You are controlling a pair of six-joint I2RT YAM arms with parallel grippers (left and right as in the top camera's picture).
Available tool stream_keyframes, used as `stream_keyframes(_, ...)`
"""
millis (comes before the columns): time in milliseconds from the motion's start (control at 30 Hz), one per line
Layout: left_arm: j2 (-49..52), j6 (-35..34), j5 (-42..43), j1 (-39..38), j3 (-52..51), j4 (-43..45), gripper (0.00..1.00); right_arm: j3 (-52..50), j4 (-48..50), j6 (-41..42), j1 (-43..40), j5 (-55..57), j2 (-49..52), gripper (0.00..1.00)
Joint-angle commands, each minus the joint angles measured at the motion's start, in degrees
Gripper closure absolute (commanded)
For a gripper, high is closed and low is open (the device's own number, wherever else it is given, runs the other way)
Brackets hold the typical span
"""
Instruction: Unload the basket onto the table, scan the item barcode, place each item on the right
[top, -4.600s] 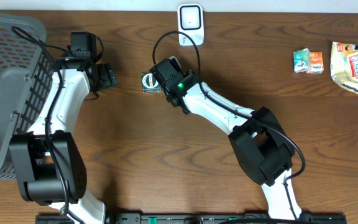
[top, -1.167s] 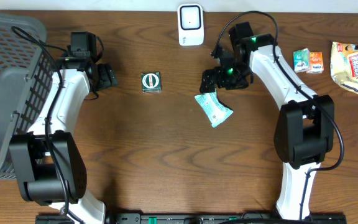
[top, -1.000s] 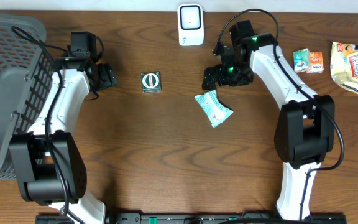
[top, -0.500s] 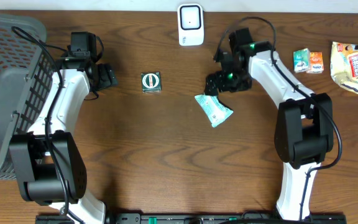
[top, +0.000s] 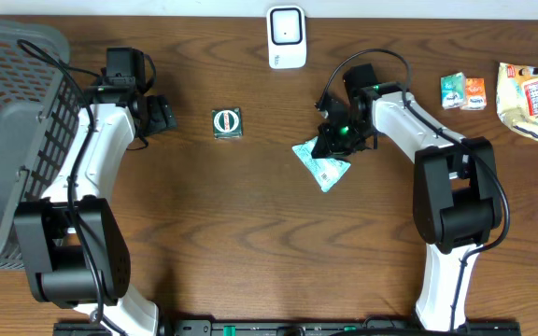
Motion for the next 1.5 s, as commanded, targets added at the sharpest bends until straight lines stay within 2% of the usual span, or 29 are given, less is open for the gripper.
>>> stream_keyframes(0,0.0,0.8,-0.3,0.0,-0.3,0.0,0.03,-0.8,-0.2,-0.2,0.1,-3.8,0.3,0.99)
stream_keyframes(133,0.0,0.8,-0.3,0.0,-0.3,0.0,0.02,0.6,-0.1,-0.2,-0.4,-10.2,0.3,0.99)
stream_keyframes(367,0.0,0.8,-0.3,0.0,-0.3,0.0,0.03,4.8,0.6,-0.3,-4.6,-32.1,0.3,0.99)
stream_keyframes(467,0.0,0.8,-0.3,0.0,-0.3,0.0,0.02,5.4,4.4,-0.2,-6.8,-45.5,0.3,0.99)
stream_keyframes(567,0.0,0.8,-0.3,0.0,-0.3,0.0,0.02,5.5,8.0,0.2,-8.1,-49.8,-0.1,0.99)
stream_keyframes(667,0.0,0.8,-0.3,0.0,-0.3,0.0,0.03,5.5,9.3,1.4,-9.0,-47.8,-1.8,0.99)
stream_keyframes(900,0.0,0.8,-0.3,0.0,-0.3,0.0,0.02,5.5,9.4,9.4,-8.6,-27.2,-11.0,0.99)
stream_keyframes(1067,0.0,0.8,-0.3,0.0,-0.3,0.0,0.03,5.5,8.6,12.5,-7.5,-19.2,-18.6,0.99)
stream_keyframes(1233,0.0,0.8,-0.3,0.0,-0.3,0.0,0.02,5.5,6.9,13.7,-6.1,-18.8,-22.3,0.99)
stream_keyframes(1467,0.0,0.8,-0.3,0.0,-0.3,0.0,0.02,5.5,6.9,23.2,-4.8,-18.4,-22.4,0.99)
